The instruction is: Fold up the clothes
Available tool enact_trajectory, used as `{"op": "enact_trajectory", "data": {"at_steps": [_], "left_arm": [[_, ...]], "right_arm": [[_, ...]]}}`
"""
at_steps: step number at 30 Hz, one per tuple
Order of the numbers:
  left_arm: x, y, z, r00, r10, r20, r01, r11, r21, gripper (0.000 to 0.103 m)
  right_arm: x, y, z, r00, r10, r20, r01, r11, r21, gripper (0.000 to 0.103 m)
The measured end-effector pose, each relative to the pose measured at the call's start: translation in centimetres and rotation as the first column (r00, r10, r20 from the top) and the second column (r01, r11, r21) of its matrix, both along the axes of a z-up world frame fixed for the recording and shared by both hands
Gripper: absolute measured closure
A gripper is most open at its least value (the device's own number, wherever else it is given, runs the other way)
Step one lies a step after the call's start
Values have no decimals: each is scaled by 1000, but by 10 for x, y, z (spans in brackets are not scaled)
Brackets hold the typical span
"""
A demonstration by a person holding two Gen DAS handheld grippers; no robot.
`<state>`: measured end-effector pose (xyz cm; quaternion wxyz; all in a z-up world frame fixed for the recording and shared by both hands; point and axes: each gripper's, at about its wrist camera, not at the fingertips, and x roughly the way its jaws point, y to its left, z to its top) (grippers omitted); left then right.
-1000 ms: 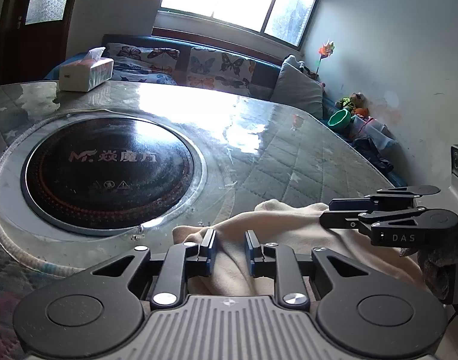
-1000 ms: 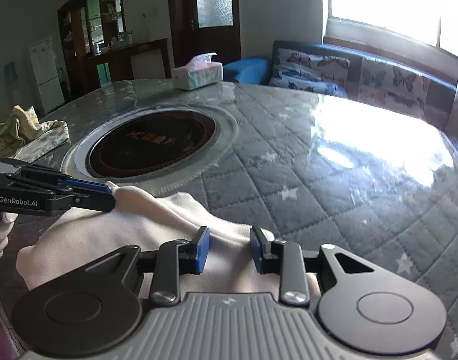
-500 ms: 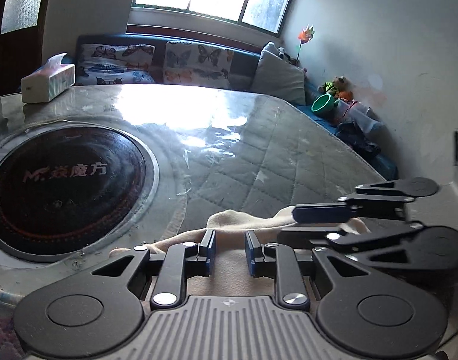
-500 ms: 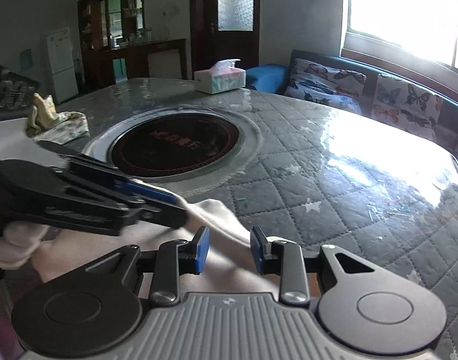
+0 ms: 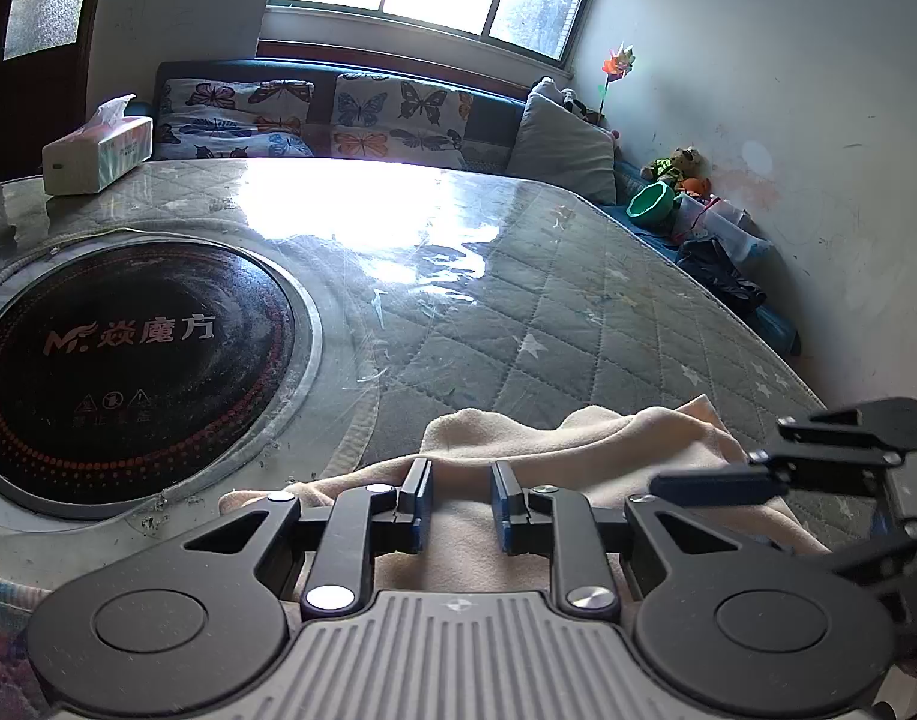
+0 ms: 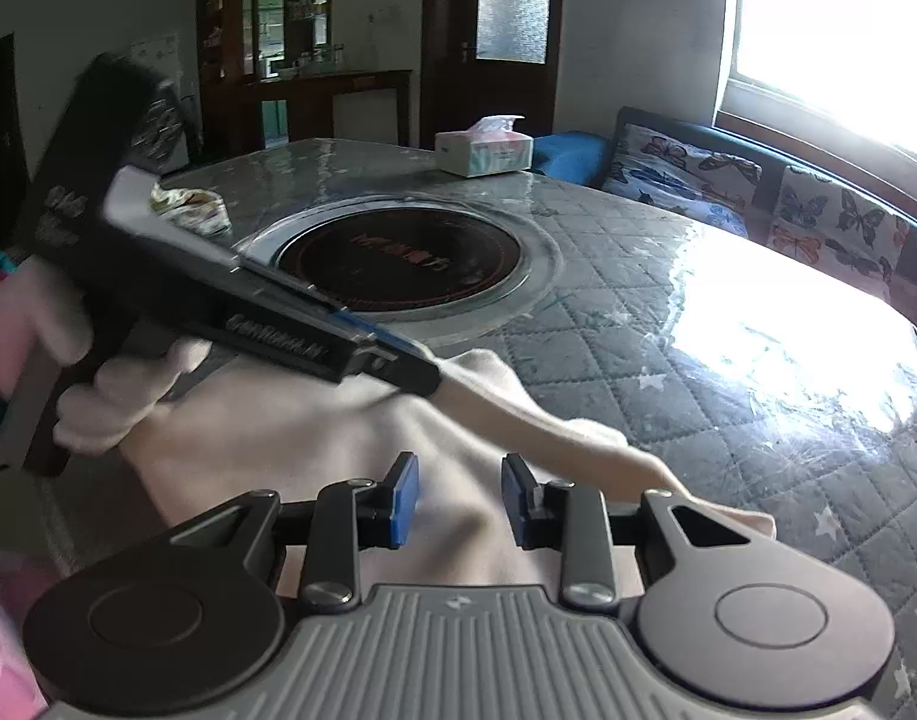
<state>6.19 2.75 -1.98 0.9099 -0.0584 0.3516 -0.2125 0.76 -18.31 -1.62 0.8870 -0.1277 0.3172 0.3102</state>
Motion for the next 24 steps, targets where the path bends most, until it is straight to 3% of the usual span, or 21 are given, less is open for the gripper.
{"op": "enact_trajectory", "data": {"at_steps": [15,18,22,24], "left_arm": [[-3,-1,0,1000,5,9,-5,1000,12,80],[-4,-1,1,1000,7,12,-7,1000,14,79],[-13,0,7,999,6,35,-7,1000,13,78],[-23,-1,12,999,-5,52,5,1000,11,77]], "right_arm": [[-61,2,-3,984,176,-16,-177,982,-67,72],[-68,-4,-1,980,194,-46,-196,980,-41,72],[-69,-16,6,987,152,-47,-152,988,6,72],[-67,-24,8,994,102,-43,-102,995,17,67]]}}
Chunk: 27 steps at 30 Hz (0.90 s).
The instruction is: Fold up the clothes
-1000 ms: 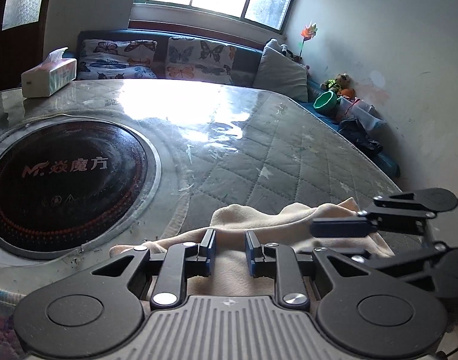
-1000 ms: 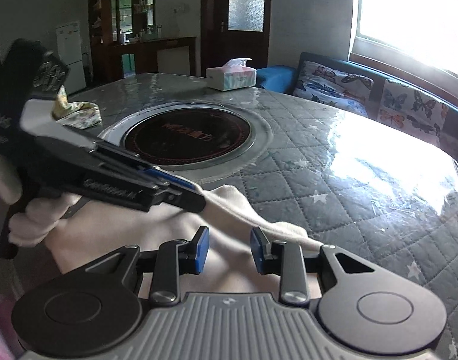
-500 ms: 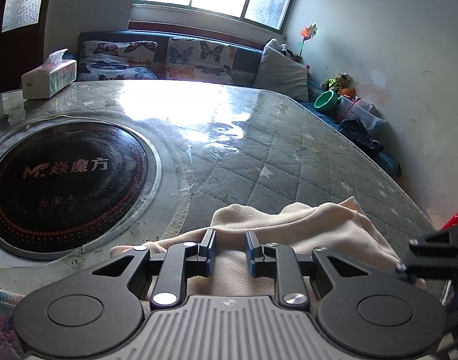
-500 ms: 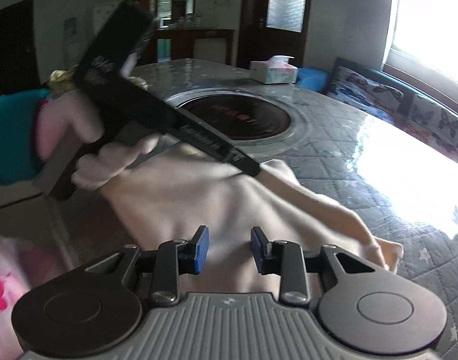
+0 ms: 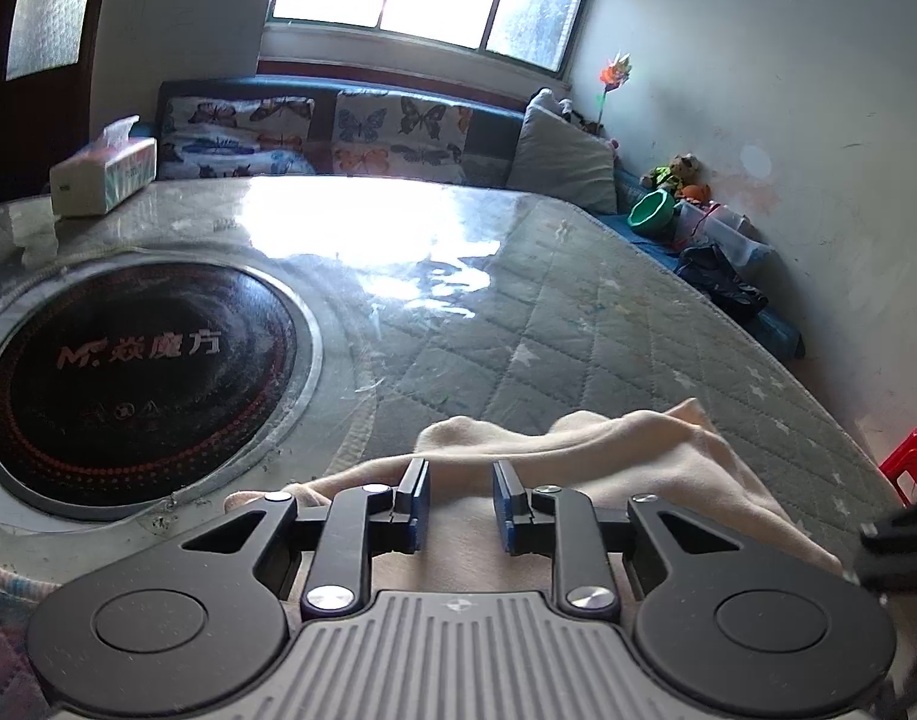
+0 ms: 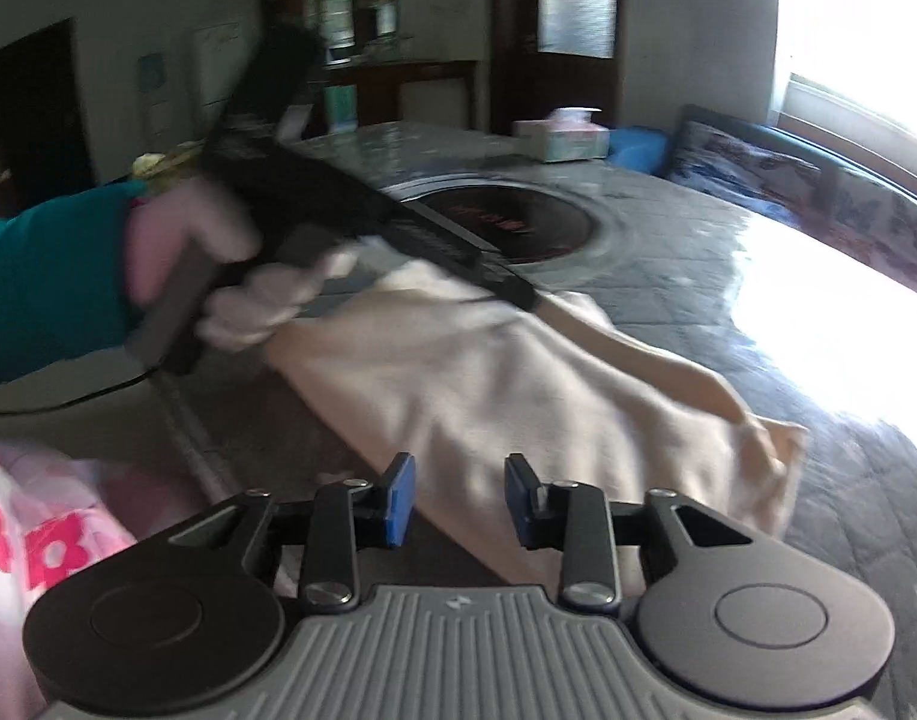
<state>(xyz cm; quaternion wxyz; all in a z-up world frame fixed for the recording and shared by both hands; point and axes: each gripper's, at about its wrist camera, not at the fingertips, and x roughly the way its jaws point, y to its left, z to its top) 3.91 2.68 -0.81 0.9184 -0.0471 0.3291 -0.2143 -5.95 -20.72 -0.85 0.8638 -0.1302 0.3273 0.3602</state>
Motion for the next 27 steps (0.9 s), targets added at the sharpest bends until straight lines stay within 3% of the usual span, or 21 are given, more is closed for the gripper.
{"op": "enact_trajectory", "data": {"at_steps": [5,11,19,27], "left_arm": [[-28,0,9,999,-37,30,38,999,-10,77],[-54,5,5,999,-38,12,38,999,-30,77],[-70,11,-4,1000,-16,-17,16,1000,-5,75],[-78,34,-1,997,74,-21,-75,996,-51,74]], "right_arm": [[5,-27,0,991,-135,-19,135,990,31,67],[5,-55,0,972,-227,-62,231,971,62,67],[9,-64,-5,962,-254,-97,262,962,75,66],[11,-54,0,969,-237,-64,241,968,70,65]]}}
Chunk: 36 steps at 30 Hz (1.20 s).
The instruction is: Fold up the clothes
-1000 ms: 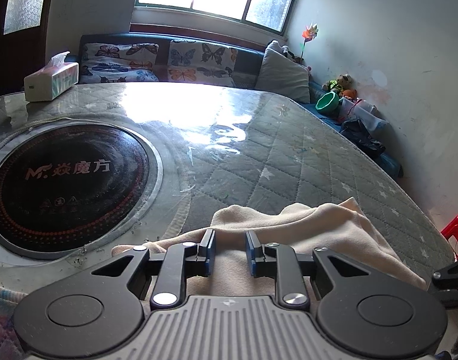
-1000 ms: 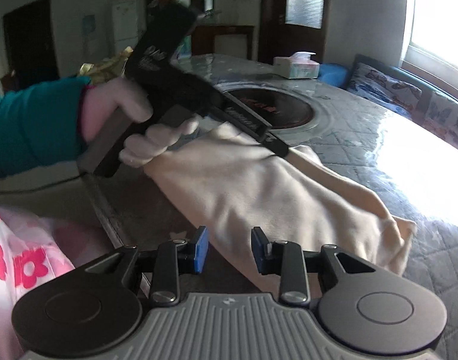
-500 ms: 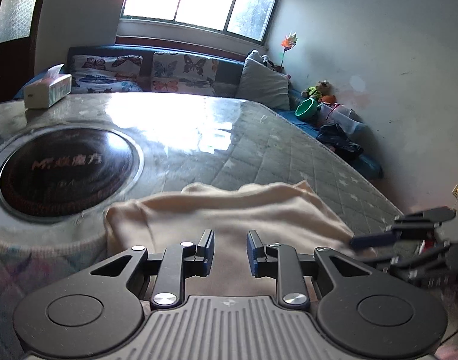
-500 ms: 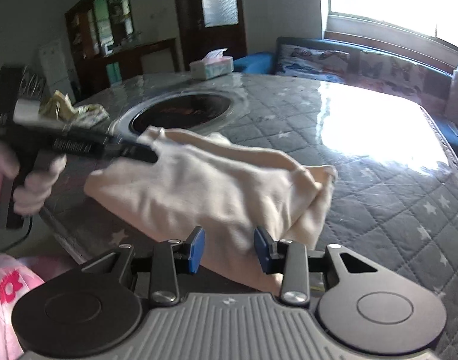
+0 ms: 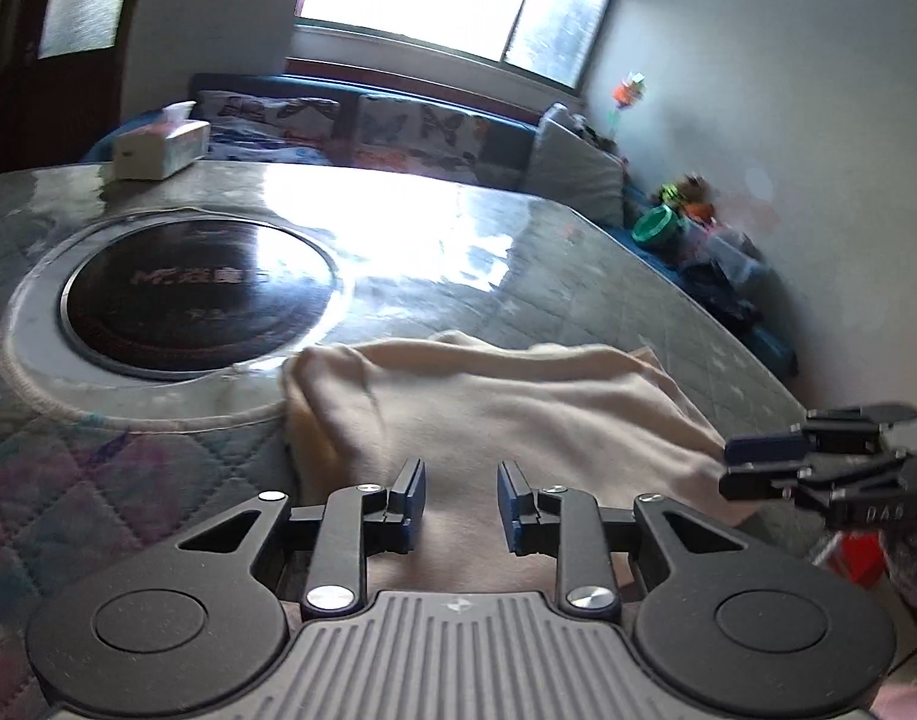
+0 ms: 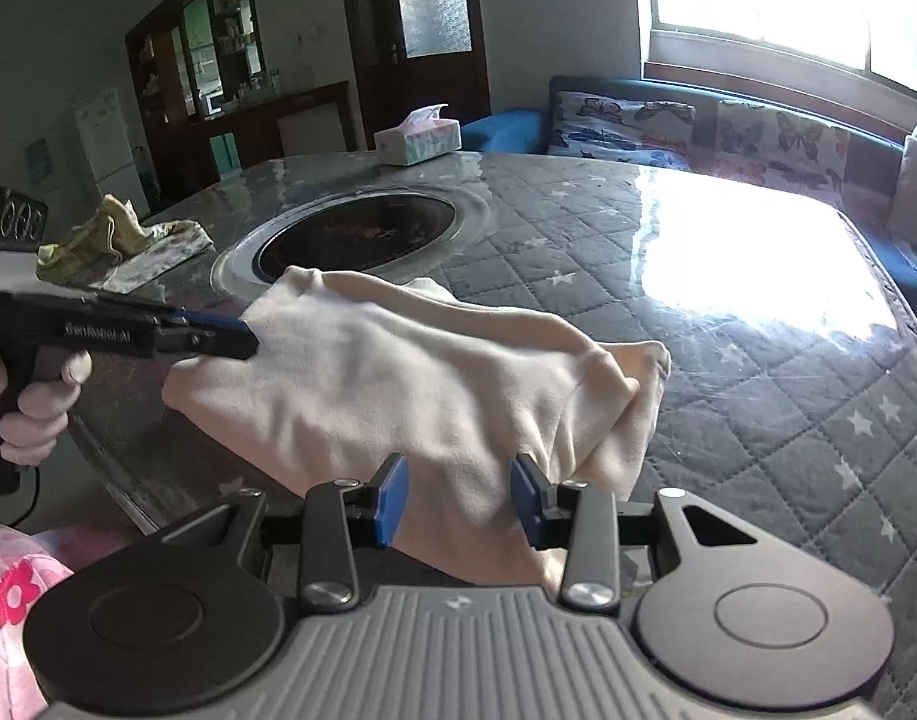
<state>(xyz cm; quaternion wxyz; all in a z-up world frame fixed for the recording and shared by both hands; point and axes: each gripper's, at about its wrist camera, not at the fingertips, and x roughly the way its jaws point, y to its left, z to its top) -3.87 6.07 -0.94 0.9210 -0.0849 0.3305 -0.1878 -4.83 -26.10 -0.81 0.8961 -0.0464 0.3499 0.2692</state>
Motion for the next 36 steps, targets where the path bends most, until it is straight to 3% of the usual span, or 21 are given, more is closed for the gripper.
{"op": "enact_trajectory", "data": {"at_steps": [4,12,18,26,30,36], "left_arm": [[0,8,-4,999,22,-24,-22,1000,-3,74],[0,12,-8,999,12,-41,-13,999,-36,69],[-4,23,8,1000,22,-13,-22,998,-59,64],[8,61,15,985,159,-68,-165,982,-96,64],[13,70,15,978,188,-88,-198,973,-118,65],[24,77,6,964,210,-161,-237,956,-172,65]], "right_arm": [[1,8,2,1000,29,11,-29,1000,-12,59],[2,36,16,986,160,48,-158,986,-49,58],[0,65,21,959,275,60,-270,959,-83,56],[-5,123,17,884,463,72,-448,881,-154,56],[-10,150,12,842,535,75,-513,835,-199,56],[-14,181,1,802,593,69,-557,786,-268,57]]}}
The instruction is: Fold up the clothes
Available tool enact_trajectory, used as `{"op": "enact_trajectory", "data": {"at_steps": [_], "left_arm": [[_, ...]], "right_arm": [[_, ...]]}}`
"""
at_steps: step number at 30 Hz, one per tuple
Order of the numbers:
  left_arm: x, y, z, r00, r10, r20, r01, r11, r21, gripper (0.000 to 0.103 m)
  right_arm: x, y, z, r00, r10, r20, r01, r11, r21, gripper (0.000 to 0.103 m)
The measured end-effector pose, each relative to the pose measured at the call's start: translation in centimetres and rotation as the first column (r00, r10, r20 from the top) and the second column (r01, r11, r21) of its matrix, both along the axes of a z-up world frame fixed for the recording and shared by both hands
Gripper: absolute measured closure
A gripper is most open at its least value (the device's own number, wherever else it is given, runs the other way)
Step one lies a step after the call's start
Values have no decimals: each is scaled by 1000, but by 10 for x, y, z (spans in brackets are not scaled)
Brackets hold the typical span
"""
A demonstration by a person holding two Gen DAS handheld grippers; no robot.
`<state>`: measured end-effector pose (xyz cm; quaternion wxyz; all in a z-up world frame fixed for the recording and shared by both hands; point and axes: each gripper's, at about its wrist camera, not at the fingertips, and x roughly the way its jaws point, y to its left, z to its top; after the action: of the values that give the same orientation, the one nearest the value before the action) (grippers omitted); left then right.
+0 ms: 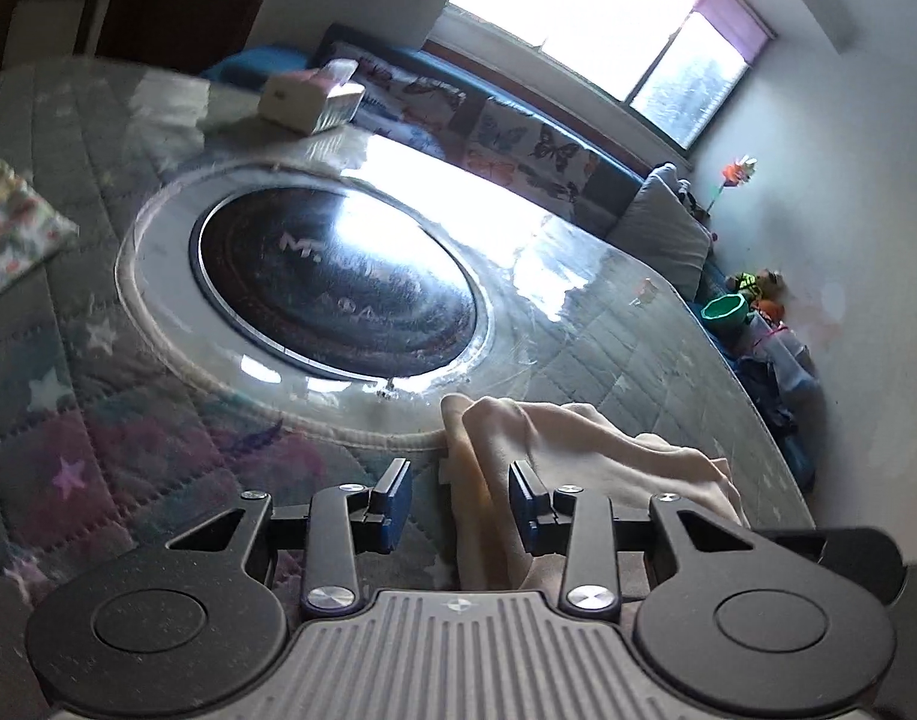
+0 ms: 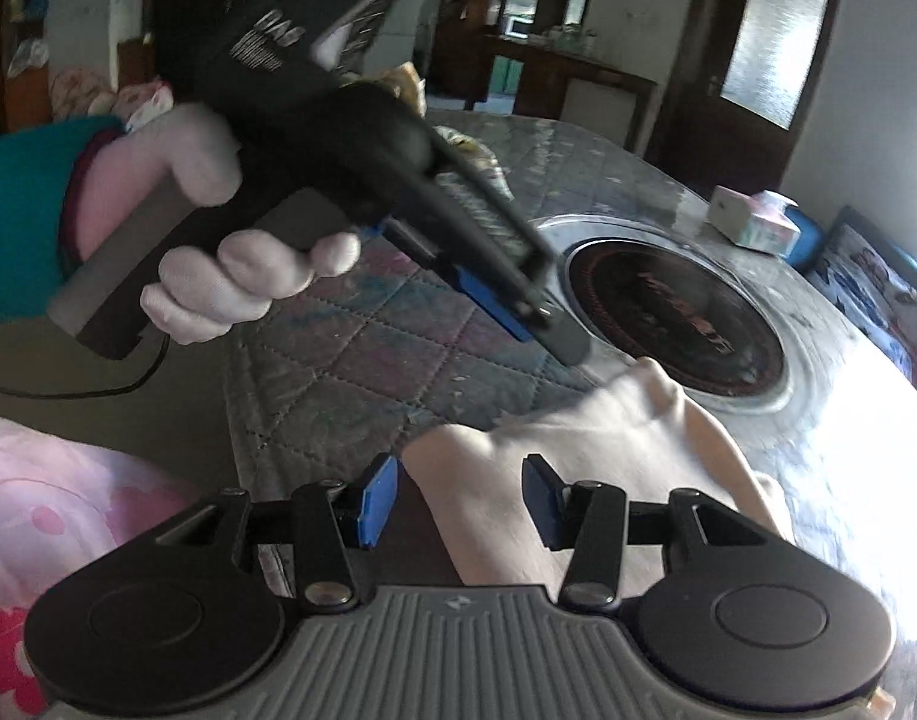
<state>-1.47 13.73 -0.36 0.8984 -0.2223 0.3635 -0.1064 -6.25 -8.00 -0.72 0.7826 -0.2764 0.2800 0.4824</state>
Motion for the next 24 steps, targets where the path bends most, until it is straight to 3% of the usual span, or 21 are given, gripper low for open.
{"op": "enact_trajectory", "data": {"at_steps": [6,10,15,24], "left_arm": [[5,7,-5,999,15,-29,-16,998,-62,64],[7,8,-4,999,15,-36,-19,995,-100,64],[11,8,-5,998,37,-54,-46,984,-173,58],[19,4,-12,988,95,-120,-124,956,-266,50]], "right_arm": [[-5,16,-14,999,32,42,-30,997,-66,58],[-6,17,-14,998,20,56,-16,998,-67,69],[6,8,-6,1000,-30,1,30,1000,-8,94],[24,-17,20,988,-83,-132,102,985,142,98]]}}
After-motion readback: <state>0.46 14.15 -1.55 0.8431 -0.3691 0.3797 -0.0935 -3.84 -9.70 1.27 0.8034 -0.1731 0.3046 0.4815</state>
